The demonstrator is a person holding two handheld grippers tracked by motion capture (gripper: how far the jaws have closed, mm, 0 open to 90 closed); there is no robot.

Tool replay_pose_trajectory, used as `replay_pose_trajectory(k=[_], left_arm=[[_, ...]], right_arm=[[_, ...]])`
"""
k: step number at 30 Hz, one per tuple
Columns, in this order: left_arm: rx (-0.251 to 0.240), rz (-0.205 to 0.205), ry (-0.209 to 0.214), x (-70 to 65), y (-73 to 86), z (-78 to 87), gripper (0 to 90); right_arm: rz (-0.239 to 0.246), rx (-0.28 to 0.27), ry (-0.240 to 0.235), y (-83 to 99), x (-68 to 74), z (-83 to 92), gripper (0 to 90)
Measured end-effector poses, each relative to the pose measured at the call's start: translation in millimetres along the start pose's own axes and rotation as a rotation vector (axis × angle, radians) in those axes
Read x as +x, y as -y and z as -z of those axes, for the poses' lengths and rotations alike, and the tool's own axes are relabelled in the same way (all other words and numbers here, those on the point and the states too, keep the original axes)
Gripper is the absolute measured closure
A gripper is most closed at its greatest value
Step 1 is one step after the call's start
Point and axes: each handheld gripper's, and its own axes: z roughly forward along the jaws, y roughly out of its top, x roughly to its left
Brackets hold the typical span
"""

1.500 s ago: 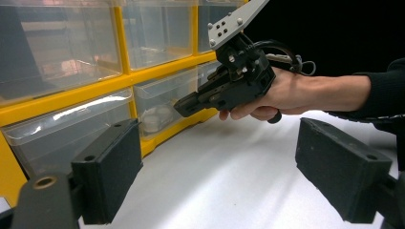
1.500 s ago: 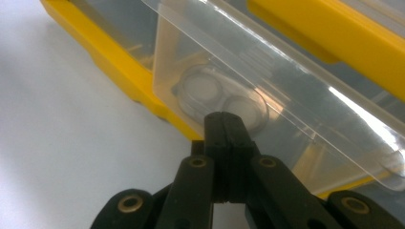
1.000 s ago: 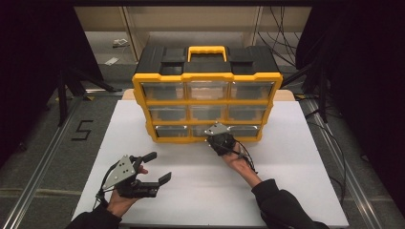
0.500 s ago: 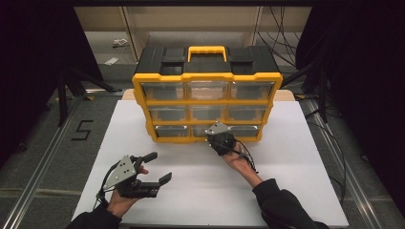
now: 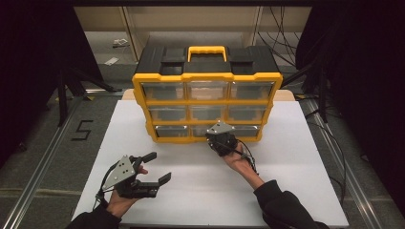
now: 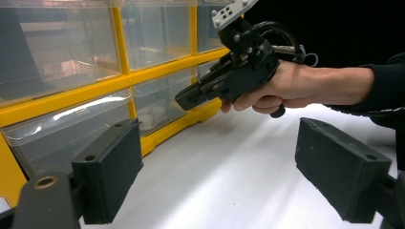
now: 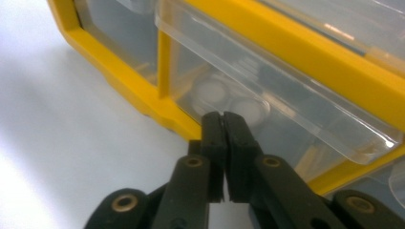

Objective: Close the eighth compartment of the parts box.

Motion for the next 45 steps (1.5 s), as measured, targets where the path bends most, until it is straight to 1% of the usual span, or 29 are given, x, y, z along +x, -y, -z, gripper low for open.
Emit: replay_pose_trajectory(k=[1,4,5,9,14,15,18,21,24,25,29,32,35,41,45], left_arm=[[0.0,0.0,0.0,0.0,0.0,0.0,15.9],[0.001,0.001,-0.002,0.2,0.0,0.2,15.9],[0.0,0.003,-0.002,0.2,0.0,0.3,15.9],[-0.001,0.003,-0.001,0.1,-0.1,0.6,15.9],[-0.003,0.004,-0.001,0.0,-0.1,0.8,15.9],[-0.003,0.004,-0.001,0.1,-0.2,0.8,15.9],[-0.004,0.004,-0.001,0.0,-0.2,0.9,15.9],[-0.004,0.005,-0.002,0.1,-0.3,1.0,15.9],[-0.003,0.005,-0.002,0.3,-0.2,1.2,15.9],[-0.005,0.004,-0.003,0.4,-0.3,1.3,15.9],[-0.004,0.003,-0.003,0.1,-0.3,1.5,15.9],[-0.004,0.003,-0.003,0.1,-0.3,1.5,15.9],[-0.003,0.004,-0.002,-0.1,-0.2,1.5,15.9],[-0.009,0.007,-0.007,-0.1,-0.3,2.5,15.9],[-0.008,0.009,-0.009,0.8,-0.3,2.7,15.9]], right_arm=[[-0.011,-0.003,-0.005,-0.8,0.5,1.5,85.6],[-0.017,-0.011,-0.02,-3.4,2.0,4.8,82.5],[-0.026,-0.01,-0.029,-4.1,3.0,6.1,81.1],[-0.05,-0.015,-0.056,-5.9,4.8,9.5,73.1],[-0.04,-0.025,-0.091,-10.2,10.8,17.4,58.6],[-0.033,-0.031,-0.1,-11.1,12.0,19.1,56.7],[-0.03,-0.046,-0.117,-12.7,14.7,23.7,51.4],[-0.027,-0.065,-0.119,-14.2,16.7,28.7,47.2],[-0.031,-0.085,-0.124,-15.8,17.5,35.0,44.8],[-0.03,-0.085,-0.122,-16.0,17.4,36.4,43.9],[-0.049,-0.1,-0.122,-16.5,16.2,43.6,41.1],[-0.054,-0.119,-0.117,-17.5,16.0,50.6,39.1],[-0.045,-0.136,-0.116,-17.0,16.5,56.0,38.1],[-0.07,-0.171,-0.123,-12.1,16.3,65.1,37.3],[-0.072,-0.204,-0.131,-10.5,17.3,74.3,36.9]])
